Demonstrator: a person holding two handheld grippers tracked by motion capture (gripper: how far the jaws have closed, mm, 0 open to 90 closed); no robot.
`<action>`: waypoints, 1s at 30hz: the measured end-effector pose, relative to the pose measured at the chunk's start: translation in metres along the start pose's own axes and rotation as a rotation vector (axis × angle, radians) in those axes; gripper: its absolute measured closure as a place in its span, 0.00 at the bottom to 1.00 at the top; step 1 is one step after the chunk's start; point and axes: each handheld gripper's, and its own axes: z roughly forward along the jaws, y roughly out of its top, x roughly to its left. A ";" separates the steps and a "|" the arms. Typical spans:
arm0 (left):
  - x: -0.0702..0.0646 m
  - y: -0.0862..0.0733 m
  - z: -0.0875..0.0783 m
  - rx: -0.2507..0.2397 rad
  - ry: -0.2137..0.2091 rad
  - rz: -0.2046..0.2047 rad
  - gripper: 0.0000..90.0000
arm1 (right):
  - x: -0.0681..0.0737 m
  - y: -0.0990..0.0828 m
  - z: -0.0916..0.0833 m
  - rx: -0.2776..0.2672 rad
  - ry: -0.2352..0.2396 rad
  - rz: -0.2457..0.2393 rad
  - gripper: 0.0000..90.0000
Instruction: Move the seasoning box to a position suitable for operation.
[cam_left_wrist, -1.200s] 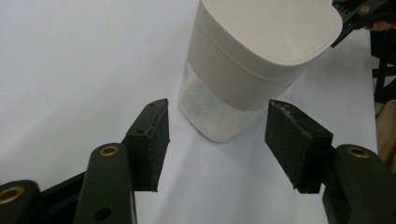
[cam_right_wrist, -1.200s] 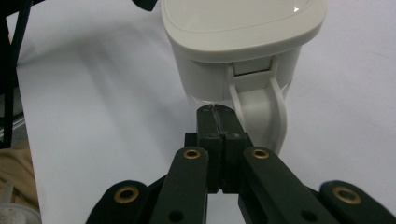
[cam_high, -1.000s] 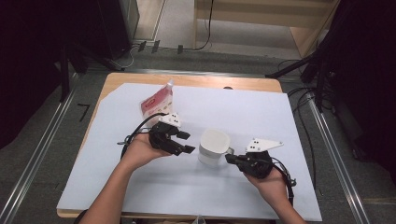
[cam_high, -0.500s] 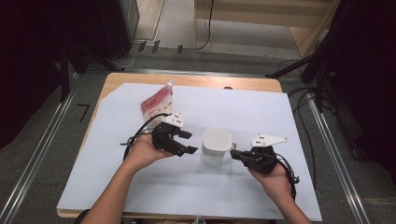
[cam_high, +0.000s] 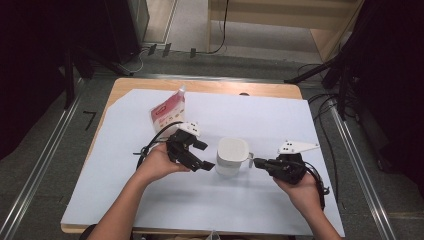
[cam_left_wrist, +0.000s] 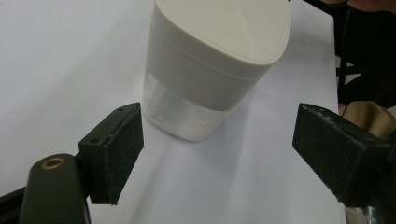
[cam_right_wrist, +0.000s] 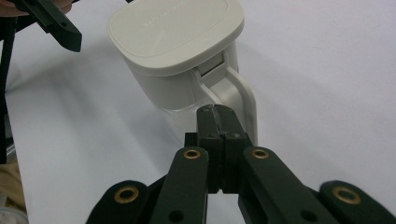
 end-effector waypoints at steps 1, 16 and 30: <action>0.001 0.001 0.000 -0.007 0.003 0.003 0.19 | 0.000 0.000 0.000 0.002 0.006 0.001 1.00; 0.008 0.018 0.002 -0.013 -0.010 0.043 0.18 | -0.003 0.001 0.015 0.082 0.042 -0.008 1.00; 0.011 0.036 0.008 0.004 -0.042 0.065 0.17 | -0.010 0.014 0.007 0.072 0.022 -0.022 1.00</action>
